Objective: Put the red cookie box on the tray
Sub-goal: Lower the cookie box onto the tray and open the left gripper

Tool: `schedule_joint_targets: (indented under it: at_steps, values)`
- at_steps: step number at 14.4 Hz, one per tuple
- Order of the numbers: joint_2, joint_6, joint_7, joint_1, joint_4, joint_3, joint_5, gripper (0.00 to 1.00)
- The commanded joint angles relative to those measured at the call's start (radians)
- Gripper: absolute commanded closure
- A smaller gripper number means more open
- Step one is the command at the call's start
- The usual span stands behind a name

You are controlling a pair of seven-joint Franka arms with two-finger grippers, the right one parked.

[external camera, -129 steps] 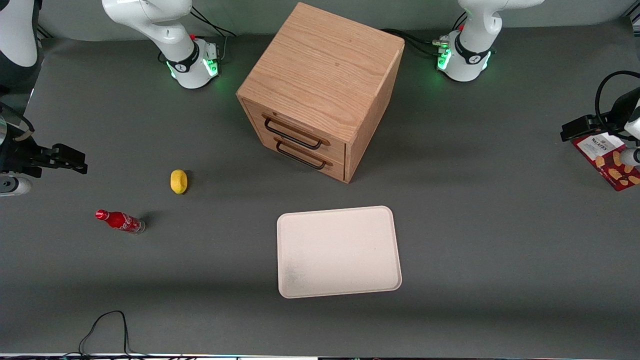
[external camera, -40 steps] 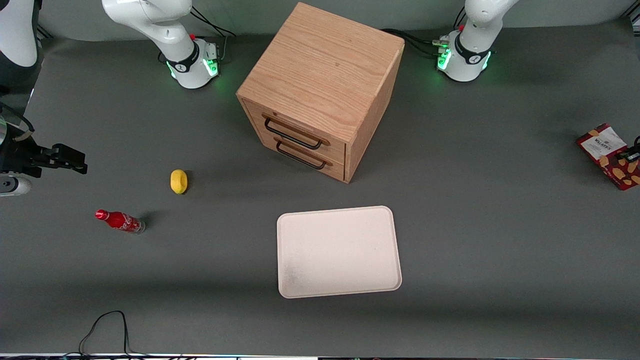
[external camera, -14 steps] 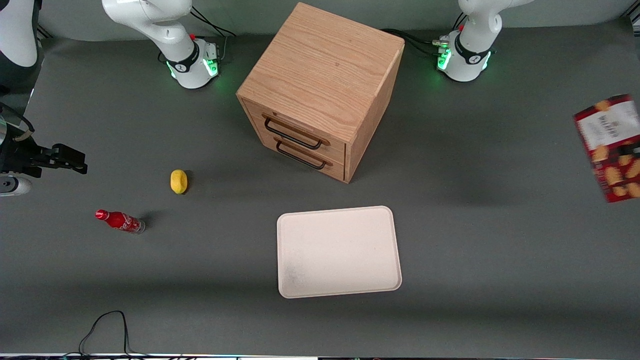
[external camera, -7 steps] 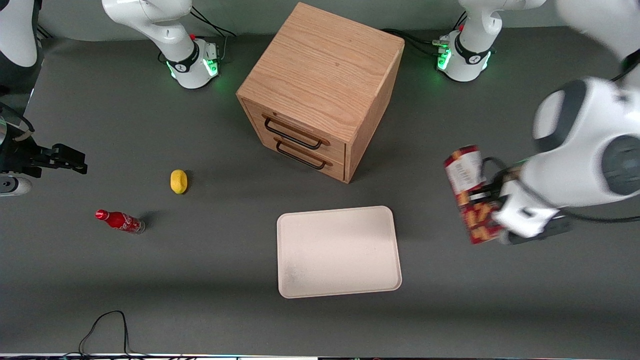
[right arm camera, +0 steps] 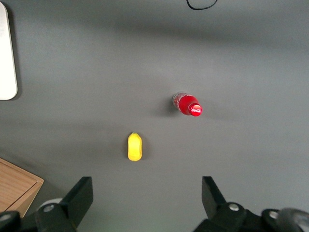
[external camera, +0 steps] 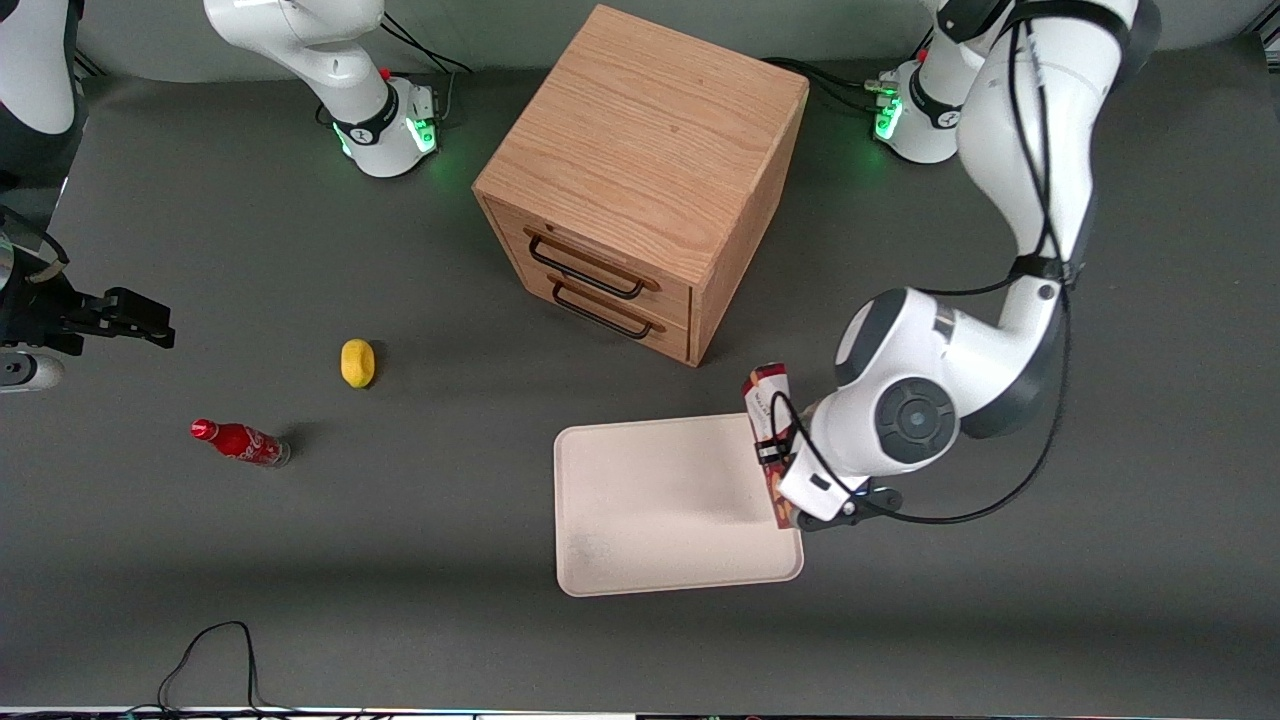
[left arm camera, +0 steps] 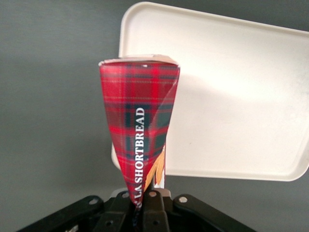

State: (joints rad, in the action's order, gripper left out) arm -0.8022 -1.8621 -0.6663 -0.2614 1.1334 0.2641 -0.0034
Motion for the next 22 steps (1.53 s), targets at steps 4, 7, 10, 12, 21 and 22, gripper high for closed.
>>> schedule_joint_targets:
  at_steps: [4, 7, 10, 12, 21, 22]
  values:
    - [-0.067, -0.057, 0.06, -0.01, -0.053, -0.013, 0.006, 1.0]
    - [-0.086, -0.075, 0.135, -0.009, -0.046, -0.013, 0.022, 1.0]
    - [-0.098, -0.103, 0.146, -0.009, -0.035, -0.014, 0.023, 1.0]
    - [-0.104, -0.133, 0.146, -0.007, -0.017, -0.016, 0.025, 1.0]
    - [-0.111, -0.14, 0.145, 0.002, 0.002, -0.016, 0.042, 0.0]
    - [-0.111, -0.14, 0.143, 0.004, 0.002, -0.016, 0.042, 0.0]
